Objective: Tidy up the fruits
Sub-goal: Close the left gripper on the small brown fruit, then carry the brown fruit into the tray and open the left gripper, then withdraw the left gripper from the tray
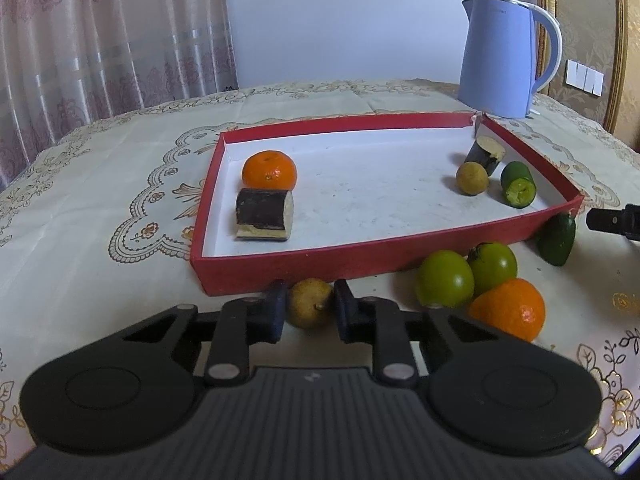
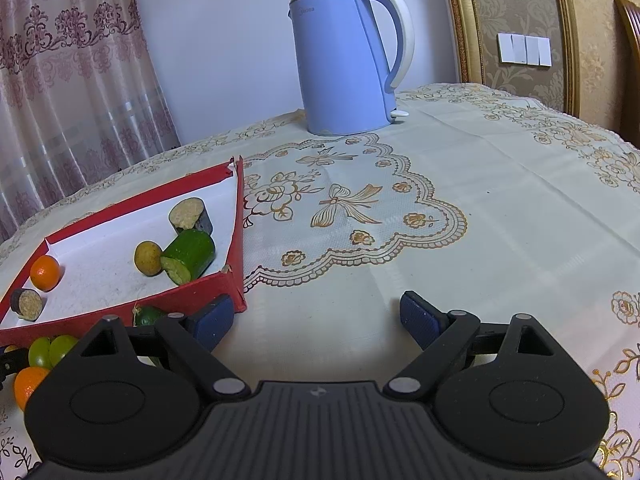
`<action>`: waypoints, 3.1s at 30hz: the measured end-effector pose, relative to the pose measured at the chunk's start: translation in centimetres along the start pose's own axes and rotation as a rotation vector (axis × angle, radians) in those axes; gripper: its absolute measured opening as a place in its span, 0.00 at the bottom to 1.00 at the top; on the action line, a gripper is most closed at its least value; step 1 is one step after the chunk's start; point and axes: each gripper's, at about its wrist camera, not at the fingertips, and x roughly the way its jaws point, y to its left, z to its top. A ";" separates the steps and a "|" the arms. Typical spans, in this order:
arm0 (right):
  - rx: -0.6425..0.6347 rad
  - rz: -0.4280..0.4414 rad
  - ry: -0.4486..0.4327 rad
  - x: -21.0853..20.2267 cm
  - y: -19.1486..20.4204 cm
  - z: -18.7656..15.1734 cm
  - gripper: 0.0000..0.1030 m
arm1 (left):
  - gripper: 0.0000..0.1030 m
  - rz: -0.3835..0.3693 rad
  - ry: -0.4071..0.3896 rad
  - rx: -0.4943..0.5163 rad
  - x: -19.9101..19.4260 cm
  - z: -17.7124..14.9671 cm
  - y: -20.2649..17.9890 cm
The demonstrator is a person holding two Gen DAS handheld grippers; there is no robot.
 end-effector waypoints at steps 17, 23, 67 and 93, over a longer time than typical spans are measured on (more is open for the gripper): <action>0.004 0.004 -0.001 0.0 0.0 0.0 0.88 | 0.22 -0.037 -0.063 -0.007 -2.7 1.4 0.7; 0.005 0.005 -0.002 0.0 0.0 0.0 0.88 | 0.22 -0.024 -0.086 -0.011 -2.0 3.8 0.7; 0.022 0.021 -0.005 -0.1 -0.3 0.0 0.89 | 0.87 0.041 -0.115 -0.077 0.3 4.0 1.6; 0.035 0.023 -0.019 -0.3 -0.6 -0.1 0.90 | 0.92 0.060 0.030 -0.083 0.6 -0.3 2.5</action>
